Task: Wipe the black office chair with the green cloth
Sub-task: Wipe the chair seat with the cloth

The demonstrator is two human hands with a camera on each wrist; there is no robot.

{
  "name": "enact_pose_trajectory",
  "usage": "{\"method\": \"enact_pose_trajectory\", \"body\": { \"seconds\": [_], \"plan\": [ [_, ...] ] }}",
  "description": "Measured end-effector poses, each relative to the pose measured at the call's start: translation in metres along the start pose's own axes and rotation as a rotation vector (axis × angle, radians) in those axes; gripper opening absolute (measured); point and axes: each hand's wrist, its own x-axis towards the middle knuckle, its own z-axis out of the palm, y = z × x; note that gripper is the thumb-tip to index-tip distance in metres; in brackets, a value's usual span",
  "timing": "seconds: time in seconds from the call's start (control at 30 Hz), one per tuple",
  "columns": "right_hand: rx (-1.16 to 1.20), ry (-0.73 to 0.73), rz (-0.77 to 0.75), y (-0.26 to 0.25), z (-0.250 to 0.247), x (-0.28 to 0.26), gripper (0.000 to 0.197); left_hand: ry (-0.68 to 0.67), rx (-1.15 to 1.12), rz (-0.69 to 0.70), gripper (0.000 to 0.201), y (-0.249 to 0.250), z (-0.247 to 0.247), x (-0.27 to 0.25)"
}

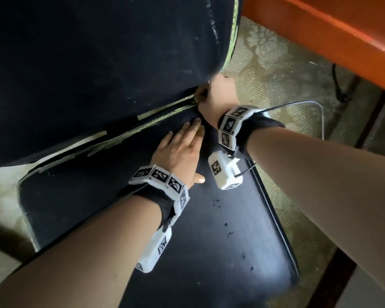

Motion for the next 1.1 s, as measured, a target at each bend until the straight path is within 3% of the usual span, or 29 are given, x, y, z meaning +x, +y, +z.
{"method": "enact_pose_trajectory", "body": {
  "seconds": [0.1, 0.23, 0.4, 0.5, 0.57, 0.67, 0.77, 0.9, 1.0, 1.1],
  "plan": [
    [-0.049, 0.026, 0.035, 0.017, -0.007, -0.002, 0.01, 0.004, 0.002, 0.006, 0.115, -0.001, 0.0, -0.001],
    [-0.021, 0.108, 0.128, 0.028, -0.01, -0.005, 0.014, 0.005, -0.012, -0.008, 0.117, 0.002, 0.004, 0.0],
    [-0.086, 0.047, 0.021, 0.01, -0.002, -0.015, 0.015, 0.007, -0.011, -0.016, 0.118, 0.001, 0.005, 0.0],
    [-0.06, 0.083, 0.076, 0.019, -0.007, -0.01, 0.012, 0.004, -0.014, -0.011, 0.119, 0.002, 0.006, 0.001],
    [-0.057, 0.111, 0.112, 0.016, -0.006, -0.012, 0.022, 0.009, -0.012, -0.018, 0.118, 0.002, 0.007, 0.001],
    [-0.098, 0.08, 0.048, 0.005, -0.002, -0.021, 0.028, 0.005, -0.021, -0.023, 0.118, 0.001, 0.008, 0.002],
    [-0.069, 0.02, 0.018, 0.002, -0.005, -0.025, 0.017, 0.0, -0.036, -0.014, 0.116, 0.0, 0.007, -0.001],
    [0.102, 0.132, 0.201, 0.025, -0.037, -0.03, 0.011, 0.019, -0.08, -0.034, 0.107, -0.003, 0.001, -0.013],
    [0.144, 0.241, 0.365, 0.049, -0.062, -0.04, 0.026, 0.012, -0.118, -0.109, 0.099, -0.015, 0.001, -0.03],
    [0.191, 0.301, 0.466, 0.058, -0.068, -0.05, 0.028, -0.03, -0.131, -0.12, 0.092, -0.028, 0.009, -0.048]
  ]
}}
